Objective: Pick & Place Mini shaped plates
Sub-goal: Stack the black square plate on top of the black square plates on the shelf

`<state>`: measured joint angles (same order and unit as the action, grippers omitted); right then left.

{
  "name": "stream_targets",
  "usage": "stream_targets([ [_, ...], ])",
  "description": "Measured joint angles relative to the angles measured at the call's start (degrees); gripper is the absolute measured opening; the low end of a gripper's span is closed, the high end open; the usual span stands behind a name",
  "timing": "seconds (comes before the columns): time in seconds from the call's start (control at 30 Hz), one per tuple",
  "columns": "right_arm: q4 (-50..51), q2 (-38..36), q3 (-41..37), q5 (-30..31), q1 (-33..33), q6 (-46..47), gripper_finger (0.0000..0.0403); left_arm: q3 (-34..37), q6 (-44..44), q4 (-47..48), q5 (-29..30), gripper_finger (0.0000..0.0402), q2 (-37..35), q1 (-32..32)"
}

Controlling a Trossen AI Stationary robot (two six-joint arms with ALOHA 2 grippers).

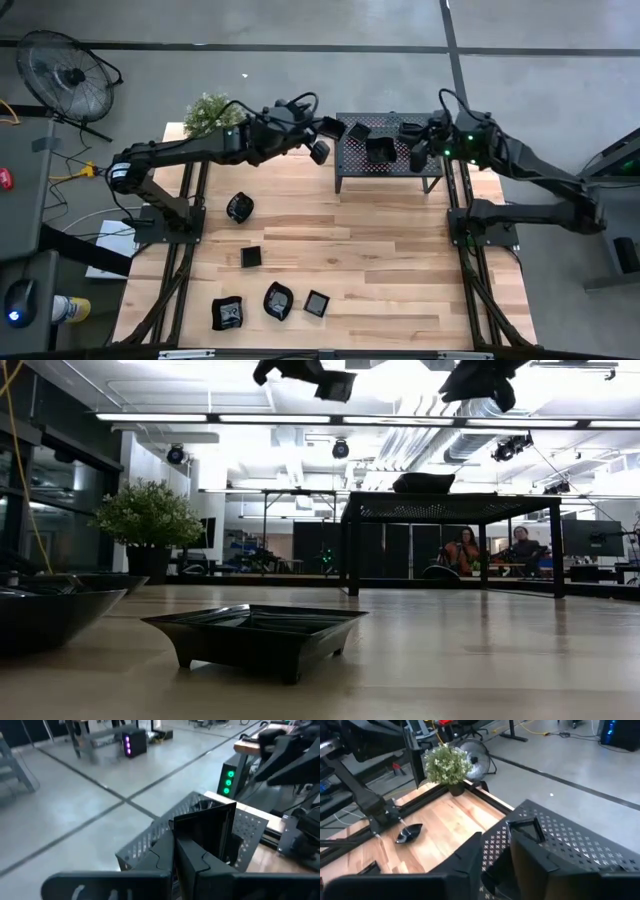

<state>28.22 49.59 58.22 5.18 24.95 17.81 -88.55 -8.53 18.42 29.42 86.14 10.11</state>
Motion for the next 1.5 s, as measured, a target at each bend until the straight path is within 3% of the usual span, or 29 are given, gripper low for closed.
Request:
stream_targets([
  [0.23,-6.91,3.47,0.00,-0.74,0.00,-3.61,0.0153,0.04,5.47,-3.35,2.10,0.0000,0.09,0.00],
  [0.33,-8.14,3.34,0.02,0.38,0.00,-7.94,0.0159,0.07,7.84,-3.71,2.74,0.0000,0.38,0.00],
  [0.53,-10.33,3.33,0.01,-1.92,-0.99,-7.25,0.0160,0.09,9.75,-6.92,1.08,0.0000,0.67,0.00],
  [0.73,-15.04,5.83,0.02,5.26,-4.35,-16.33,0.0160,0.08,17.59,-15.27,-0.39,0.0000,3.48,0.00],
  [0.97,-20.93,9.59,0.00,12.47,-7.56,-15.76,0.0160,0.09,20.78,-19.53,1.77,0.0000,5.04,0.00],
  [1.5,-35.00,17.06,0.02,19.45,-11.42,-19.20,0.0149,0.05,29.83,-27.96,5.44,0.0000,8.43,0.00],
])
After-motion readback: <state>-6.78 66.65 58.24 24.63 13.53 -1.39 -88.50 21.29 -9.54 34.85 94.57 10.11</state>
